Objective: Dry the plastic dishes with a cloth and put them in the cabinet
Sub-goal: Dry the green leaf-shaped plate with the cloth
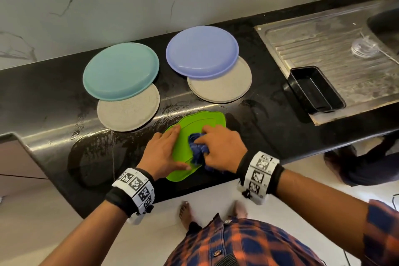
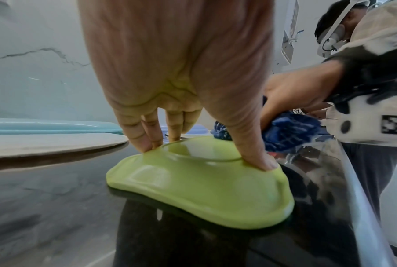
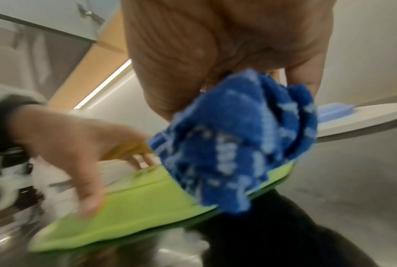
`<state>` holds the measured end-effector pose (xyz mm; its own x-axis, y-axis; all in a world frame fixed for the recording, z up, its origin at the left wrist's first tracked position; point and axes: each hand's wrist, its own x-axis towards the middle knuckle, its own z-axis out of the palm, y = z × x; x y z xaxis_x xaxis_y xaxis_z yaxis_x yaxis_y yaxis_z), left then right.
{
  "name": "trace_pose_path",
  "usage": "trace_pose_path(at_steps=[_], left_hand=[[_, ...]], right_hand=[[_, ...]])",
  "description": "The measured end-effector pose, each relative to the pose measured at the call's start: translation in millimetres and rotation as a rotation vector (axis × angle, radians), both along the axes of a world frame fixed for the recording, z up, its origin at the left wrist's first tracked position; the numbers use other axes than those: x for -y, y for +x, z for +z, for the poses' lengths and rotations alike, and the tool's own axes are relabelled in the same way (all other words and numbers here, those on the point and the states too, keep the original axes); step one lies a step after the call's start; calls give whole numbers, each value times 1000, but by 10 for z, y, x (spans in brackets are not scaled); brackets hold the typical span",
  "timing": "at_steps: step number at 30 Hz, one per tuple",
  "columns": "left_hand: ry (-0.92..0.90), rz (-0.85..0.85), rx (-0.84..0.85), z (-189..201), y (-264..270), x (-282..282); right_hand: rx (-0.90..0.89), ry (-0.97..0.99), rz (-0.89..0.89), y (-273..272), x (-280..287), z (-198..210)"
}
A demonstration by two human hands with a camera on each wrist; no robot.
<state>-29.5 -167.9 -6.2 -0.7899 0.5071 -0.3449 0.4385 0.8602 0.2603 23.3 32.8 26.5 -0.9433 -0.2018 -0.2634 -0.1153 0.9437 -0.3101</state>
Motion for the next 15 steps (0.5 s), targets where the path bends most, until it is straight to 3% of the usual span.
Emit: trace_pose_path(at_steps=[4,12,15], left_hand=[[44,30,34,26,20,21],[156,169,34,-57,355,328],[175,242,23,-63,359,313]], right_hand=[[-26,2,-222,-341,-302,9],[-27,63,-259,-382,-233,-51],[-56,125,-197,-335,-36,8]])
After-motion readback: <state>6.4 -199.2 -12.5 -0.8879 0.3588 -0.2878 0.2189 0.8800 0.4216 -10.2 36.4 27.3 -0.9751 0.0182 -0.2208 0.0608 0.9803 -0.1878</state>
